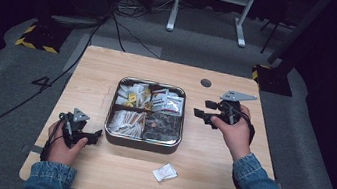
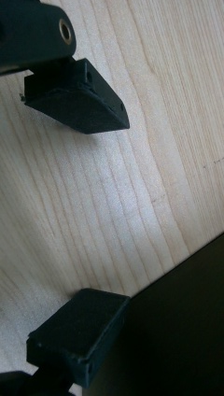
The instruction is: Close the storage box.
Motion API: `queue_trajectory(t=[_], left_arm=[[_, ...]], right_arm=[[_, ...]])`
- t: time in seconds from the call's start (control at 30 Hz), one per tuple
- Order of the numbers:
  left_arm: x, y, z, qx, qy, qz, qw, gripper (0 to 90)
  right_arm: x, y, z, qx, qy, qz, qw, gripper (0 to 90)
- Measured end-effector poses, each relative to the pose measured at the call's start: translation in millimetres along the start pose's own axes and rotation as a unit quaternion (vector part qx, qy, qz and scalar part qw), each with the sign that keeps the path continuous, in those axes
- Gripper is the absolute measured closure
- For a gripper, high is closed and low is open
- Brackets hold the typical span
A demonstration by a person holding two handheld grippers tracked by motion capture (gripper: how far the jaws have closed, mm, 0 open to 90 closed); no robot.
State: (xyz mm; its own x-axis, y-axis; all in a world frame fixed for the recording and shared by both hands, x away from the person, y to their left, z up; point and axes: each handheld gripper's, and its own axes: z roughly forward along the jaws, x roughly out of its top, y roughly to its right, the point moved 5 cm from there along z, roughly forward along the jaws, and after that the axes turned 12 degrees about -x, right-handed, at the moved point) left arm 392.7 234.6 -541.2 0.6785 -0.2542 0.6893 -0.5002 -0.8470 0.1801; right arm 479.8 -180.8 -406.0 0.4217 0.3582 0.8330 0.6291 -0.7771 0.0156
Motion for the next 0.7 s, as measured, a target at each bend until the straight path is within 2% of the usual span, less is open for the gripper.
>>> queue_trajectory(t=[0.2, 0.37, 0.57, 0.7], left_arm=[[0.0, 0.0, 0.0, 0.0, 0.0, 0.0, 1.0, 14.5], [0.0, 0.0, 0.0, 0.0, 0.0, 0.0, 1.0, 14.5], [0.0, 0.1, 0.0, 0.0, 0.0, 0.0, 1.0, 14.5], [0.0, 0.1, 0.0, 0.0, -0.001, 0.0, 1.0, 14.5]], right_arm=[[-8.8, 12.5, -8.2, -0.008, 0.0, 0.011, 0.9999, 34.9], [-17.9, 19.4, -14.2, -0.015, -0.004, 0.01, 0.9998, 34.0], [-30.4, 30.0, -23.4, -0.028, -0.005, -0.009, 0.9995, 33.6], [-45.3, 38.7, -28.5, -0.037, -0.008, -0.015, 0.9992, 33.4]])
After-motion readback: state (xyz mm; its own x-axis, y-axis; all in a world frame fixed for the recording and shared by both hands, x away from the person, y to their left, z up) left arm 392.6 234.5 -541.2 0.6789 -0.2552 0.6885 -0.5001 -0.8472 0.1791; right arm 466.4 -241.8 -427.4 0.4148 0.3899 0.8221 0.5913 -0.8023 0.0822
